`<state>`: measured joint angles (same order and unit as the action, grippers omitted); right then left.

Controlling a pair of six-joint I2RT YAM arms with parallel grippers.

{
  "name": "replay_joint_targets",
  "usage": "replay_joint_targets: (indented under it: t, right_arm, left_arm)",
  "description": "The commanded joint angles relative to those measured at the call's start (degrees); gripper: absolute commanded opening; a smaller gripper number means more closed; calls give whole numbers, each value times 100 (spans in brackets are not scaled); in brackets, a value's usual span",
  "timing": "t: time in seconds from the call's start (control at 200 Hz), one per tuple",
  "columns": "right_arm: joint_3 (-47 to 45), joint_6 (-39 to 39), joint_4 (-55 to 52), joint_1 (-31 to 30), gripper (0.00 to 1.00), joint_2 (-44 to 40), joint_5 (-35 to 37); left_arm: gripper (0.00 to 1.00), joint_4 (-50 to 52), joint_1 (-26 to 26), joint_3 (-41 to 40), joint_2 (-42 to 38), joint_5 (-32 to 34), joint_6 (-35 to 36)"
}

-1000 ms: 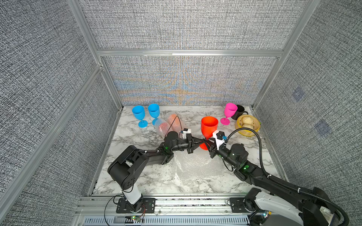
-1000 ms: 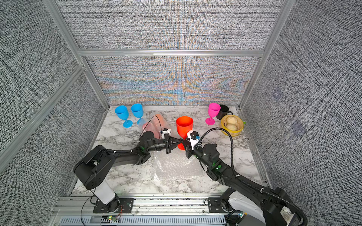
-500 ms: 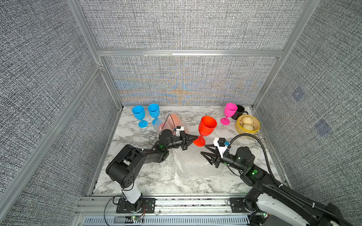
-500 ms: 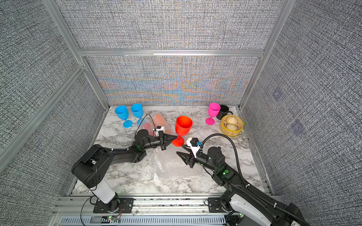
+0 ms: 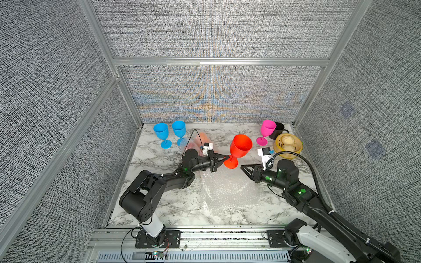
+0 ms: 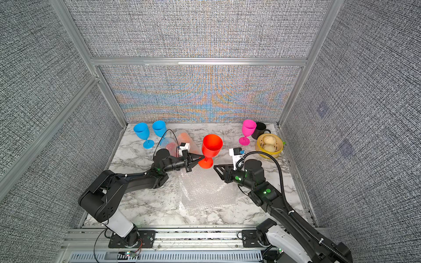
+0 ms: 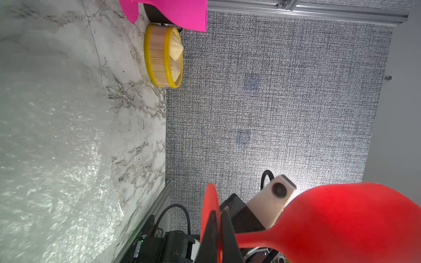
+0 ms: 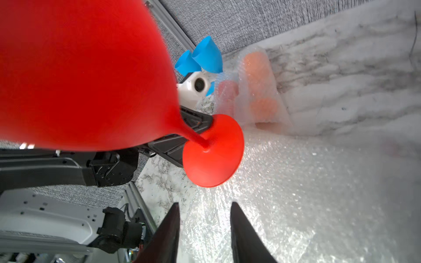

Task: Unpack wine glasses from bubble wrap
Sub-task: Pick up the wine glass from the bubble wrap.

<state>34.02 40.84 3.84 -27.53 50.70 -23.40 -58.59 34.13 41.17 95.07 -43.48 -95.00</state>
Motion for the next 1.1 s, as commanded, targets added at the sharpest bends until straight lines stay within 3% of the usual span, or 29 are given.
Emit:
replay_joint_targets:
  t: [0.0,0.295,0.5,0.691,0.841,0.916,1.021,1.096]
  right_arm:
    - [-168,1567,551,266,38,238,-560]
    - [-406,3110,2503,366,38,1002,-1080]
    - [-129,3143,2794,372,34,1487,-1414]
    - [-88,3366,3263,363,21,1723,-1404]
    - [-84,3474,3517,367,0,1800,-1364]
    - [-94,3526,3628,368,0,1812,-1335]
    - [-41,3521,3625,372,0,1801,-1321]
    - [-35,3511,3624,421,0,1774,-1271]
  left_arm:
    - [0,-553,-7,-21,42,-125,-115]
    - [0,-1334,1,-75,257,-208,-502]
    - [0,-1671,15,-99,361,-196,-708]
    - [0,-1850,41,-81,418,-212,-833]
    - [0,-1995,50,-30,494,-211,-964]
    - [0,-2023,47,12,538,-238,-1010]
    - [25,-1868,41,67,533,-306,-966]
    - [50,-1483,33,126,421,-390,-718]
